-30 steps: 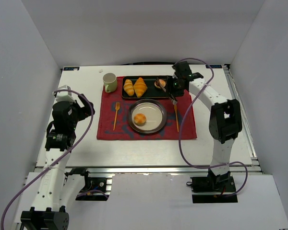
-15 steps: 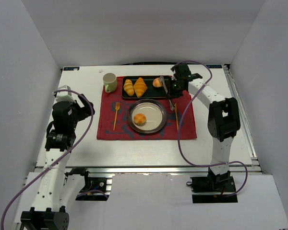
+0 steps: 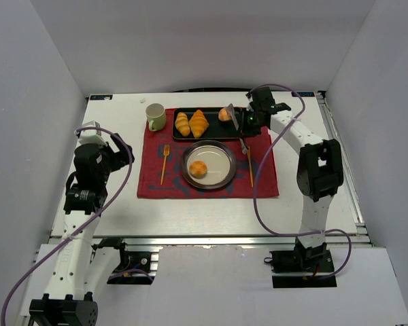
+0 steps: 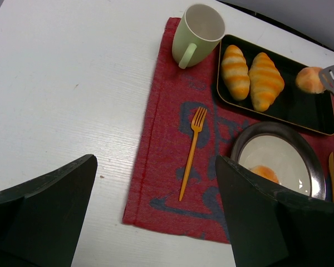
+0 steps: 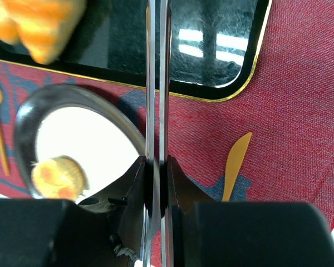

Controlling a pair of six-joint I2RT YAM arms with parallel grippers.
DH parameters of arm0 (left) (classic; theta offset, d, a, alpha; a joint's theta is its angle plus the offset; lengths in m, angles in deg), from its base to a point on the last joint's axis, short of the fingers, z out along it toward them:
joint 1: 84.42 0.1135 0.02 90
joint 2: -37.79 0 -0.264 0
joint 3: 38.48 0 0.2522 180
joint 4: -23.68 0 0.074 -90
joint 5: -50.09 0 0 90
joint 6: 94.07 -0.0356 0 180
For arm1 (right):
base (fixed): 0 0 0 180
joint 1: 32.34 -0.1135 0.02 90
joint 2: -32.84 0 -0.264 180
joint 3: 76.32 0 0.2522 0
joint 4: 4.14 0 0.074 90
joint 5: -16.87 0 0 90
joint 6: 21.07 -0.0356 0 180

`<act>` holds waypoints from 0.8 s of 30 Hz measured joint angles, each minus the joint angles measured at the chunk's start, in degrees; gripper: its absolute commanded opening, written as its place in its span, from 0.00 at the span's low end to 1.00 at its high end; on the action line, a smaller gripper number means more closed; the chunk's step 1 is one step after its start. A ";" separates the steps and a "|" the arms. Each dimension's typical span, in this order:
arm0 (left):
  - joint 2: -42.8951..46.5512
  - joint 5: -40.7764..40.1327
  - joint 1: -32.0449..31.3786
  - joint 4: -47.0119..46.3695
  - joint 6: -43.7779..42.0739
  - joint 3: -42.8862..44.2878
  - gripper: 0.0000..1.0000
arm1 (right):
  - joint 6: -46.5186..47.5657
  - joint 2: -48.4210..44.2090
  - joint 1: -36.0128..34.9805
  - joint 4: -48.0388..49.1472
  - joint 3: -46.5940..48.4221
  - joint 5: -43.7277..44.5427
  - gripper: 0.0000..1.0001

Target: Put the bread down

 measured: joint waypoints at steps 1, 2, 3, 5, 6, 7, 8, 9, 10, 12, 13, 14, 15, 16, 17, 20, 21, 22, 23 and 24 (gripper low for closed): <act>0.00 0.00 0.00 0.11 0.00 0.02 0.98 | -0.37 -0.48 0.13 0.15 -0.07 -0.17 0.00; 0.00 0.00 0.00 0.22 0.00 0.09 0.98 | -0.66 -1.16 0.20 0.44 -0.35 -0.37 0.00; 0.00 0.00 0.00 0.22 0.00 0.13 0.98 | -0.85 -2.12 0.24 0.61 -0.76 -0.61 0.00; 0.00 0.00 0.00 0.37 0.00 0.33 0.98 | -1.18 -4.28 0.31 0.66 -1.44 -1.07 0.00; 0.02 0.00 0.00 0.37 0.00 0.37 0.98 | -1.36 -5.53 0.31 0.79 -1.77 -1.27 0.00; 0.07 0.00 0.00 0.39 0.00 0.37 0.98 | -1.51 -6.86 0.35 0.76 -1.97 -1.51 0.00; 0.11 0.00 0.00 0.46 0.00 0.37 0.98 | -1.64 -8.15 0.35 1.01 -2.25 -1.86 0.00; 0.13 0.00 0.00 0.57 0.00 0.37 0.98 | -1.84 -9.60 0.46 1.51 -2.84 -2.32 0.00; 0.15 0.00 0.00 0.66 0.00 0.39 0.98 | -2.05 -11.50 0.57 2.05 -3.87 -2.99 0.00; 0.15 0.00 0.00 1.03 0.00 0.42 0.98 | -2.38 -15.82 0.57 3.34 -7.37 -4.96 0.00; 0.15 0.02 0.00 1.11 0.00 0.42 0.98 | -2.56 -18.47 0.57 4.17 -9.99 -5.99 0.00; 0.17 0.02 0.00 1.22 0.02 0.42 0.98 | -2.73 -21.07 0.57 4.61 -12.81 -7.23 0.00; 0.17 0.02 0.00 1.22 0.04 0.42 0.98 | -3.04 -23.41 0.57 5.16 -15.37 -8.96 0.00; 0.20 0.04 0.00 1.22 0.04 0.42 0.98 | -3.13 -26.32 0.57 5.16 -18.99 -9.70 0.00; 0.28 0.11 0.00 1.25 0.13 0.42 0.98 | -3.39 -28.63 0.57 5.33 -21.97 -11.19 0.00; 0.63 0.35 0.00 1.22 0.31 0.42 0.98 | -3.74 -34.75 0.55 5.86 -31.32 -16.15 0.00; 0.76 0.37 0.00 1.25 0.37 0.42 0.98 | -3.78 -36.52 0.55 5.75 -34.45 -17.70 0.00; 0.92 0.44 0.00 1.25 0.48 0.42 0.98 | -3.82 -38.10 0.52 5.55 -37.33 -18.97 0.00; 1.09 0.46 0.00 1.25 0.57 0.42 0.98 | -3.87 -39.60 0.42 5.57 -40.26 -20.28 0.00; 1.22 0.50 0.00 1.25 0.66 0.42 0.98 | -3.85 -41.22 0.24 5.55 -43.04 -21.38 0.00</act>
